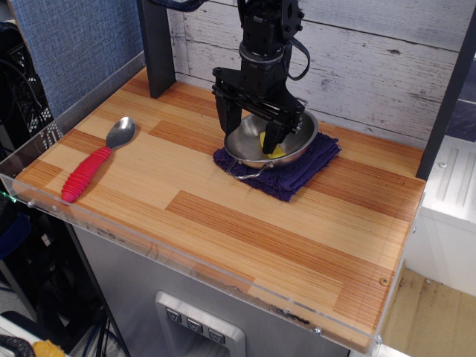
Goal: Put the yellow food item in the lower right corner of the table
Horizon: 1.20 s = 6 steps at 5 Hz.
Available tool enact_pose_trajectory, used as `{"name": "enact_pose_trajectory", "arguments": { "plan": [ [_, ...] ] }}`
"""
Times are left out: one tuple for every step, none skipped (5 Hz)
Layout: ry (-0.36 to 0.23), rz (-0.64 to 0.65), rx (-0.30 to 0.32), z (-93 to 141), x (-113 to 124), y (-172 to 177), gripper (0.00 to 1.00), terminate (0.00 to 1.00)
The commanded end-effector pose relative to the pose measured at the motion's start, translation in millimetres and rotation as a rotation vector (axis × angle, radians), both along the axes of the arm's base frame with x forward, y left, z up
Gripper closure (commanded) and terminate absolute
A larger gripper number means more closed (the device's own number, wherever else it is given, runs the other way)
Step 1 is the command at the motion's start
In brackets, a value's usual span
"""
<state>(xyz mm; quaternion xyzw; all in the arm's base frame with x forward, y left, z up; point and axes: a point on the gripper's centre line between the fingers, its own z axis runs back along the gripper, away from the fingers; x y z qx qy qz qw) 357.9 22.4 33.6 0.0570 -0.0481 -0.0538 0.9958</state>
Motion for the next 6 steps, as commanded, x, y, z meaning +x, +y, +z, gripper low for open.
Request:
{"name": "enact_pose_trajectory", "arguments": {
  "plan": [
    [-0.093, -0.001, -0.024, 26, 4, -20, 0.00, 0.00],
    [-0.098, 0.008, -0.050, 34, 7, -34, 0.00, 0.00],
    [-0.117, 0.010, -0.046, 49, 10, -47, 0.00, 0.00],
    [-0.118, 0.031, -0.039, 58, 14, -48, 0.00, 0.00],
    [-0.102, 0.033, -0.031, 54, 14, -47, 0.00, 0.00],
    [-0.033, 0.038, 0.000, 27, 12, -41, 0.00, 0.00]
  ]
}}
